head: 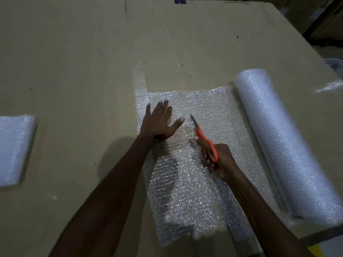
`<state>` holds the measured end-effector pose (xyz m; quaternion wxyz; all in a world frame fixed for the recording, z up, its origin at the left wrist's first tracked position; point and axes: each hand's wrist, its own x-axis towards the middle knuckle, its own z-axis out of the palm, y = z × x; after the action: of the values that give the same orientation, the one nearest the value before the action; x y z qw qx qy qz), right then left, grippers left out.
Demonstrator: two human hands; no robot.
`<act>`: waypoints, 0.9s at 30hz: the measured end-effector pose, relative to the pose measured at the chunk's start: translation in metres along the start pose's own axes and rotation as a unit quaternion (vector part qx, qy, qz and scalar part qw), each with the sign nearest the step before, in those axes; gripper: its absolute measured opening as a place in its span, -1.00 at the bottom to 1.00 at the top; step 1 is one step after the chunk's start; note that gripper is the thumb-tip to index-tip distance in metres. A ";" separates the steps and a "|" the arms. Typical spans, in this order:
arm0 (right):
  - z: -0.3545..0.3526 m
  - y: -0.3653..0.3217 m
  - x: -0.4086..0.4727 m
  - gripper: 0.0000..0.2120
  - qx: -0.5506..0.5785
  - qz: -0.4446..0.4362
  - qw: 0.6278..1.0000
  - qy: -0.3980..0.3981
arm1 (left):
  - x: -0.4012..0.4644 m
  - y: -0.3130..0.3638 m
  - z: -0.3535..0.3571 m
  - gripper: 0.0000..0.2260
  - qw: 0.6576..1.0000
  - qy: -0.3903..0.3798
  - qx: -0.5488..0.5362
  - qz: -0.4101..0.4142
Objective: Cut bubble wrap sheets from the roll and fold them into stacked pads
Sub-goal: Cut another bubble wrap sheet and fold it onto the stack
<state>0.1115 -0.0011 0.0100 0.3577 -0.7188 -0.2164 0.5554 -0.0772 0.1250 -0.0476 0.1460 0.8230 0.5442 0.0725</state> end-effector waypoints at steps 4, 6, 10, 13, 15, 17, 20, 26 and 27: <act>0.001 -0.005 0.003 -0.53 -0.004 -0.003 1.000 0.000 | 0.007 -0.003 0.004 -0.24 1.000 0.000 0.013 -0.003; 0.003 -0.009 0.005 -0.53 -0.011 -0.004 1.000 -0.001 | 0.009 -0.007 0.006 -0.19 1.000 -0.005 0.022 0.002; 0.004 -0.014 0.007 -0.55 -0.012 -0.017 1.000 -0.017 | 0.004 -0.010 0.011 0.02 0.999 -0.041 0.027 0.008; 0.000 -0.010 0.005 -0.60 0.013 -0.030 0.999 -0.034 | 0.004 -0.012 0.013 0.15 0.998 -0.054 0.023 0.007; 0.001 -0.009 0.004 -0.62 0.018 -0.032 0.999 -0.032 | 0.005 -0.014 0.012 0.19 0.998 -0.066 0.021 0.006; 0.005 -0.010 0.006 -0.62 0.022 -0.027 0.999 -0.027 | 0.005 -0.012 0.011 0.18 0.997 -0.075 0.020 0.003; 0.009 -0.014 0.009 -0.60 0.010 -0.025 0.999 -0.018 | 0.007 -0.009 0.007 0.07 0.999 -0.054 0.006 -0.007; 0.006 -0.011 0.008 -0.57 -0.005 -0.033 0.999 -0.023 | 0.020 -0.011 0.001 -0.18 1.000 0.002 0.025 0.000; 0.007 -0.013 0.010 -0.56 -0.011 -0.030 0.999 -0.021 | 0.022 -0.012 0.000 -0.19 1.000 0.002 0.028 0.003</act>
<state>0.1088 0.0158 0.0125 0.3620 -0.7038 -0.2515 0.5571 -0.0792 0.1496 -0.0529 0.1214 0.8280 0.5441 0.0595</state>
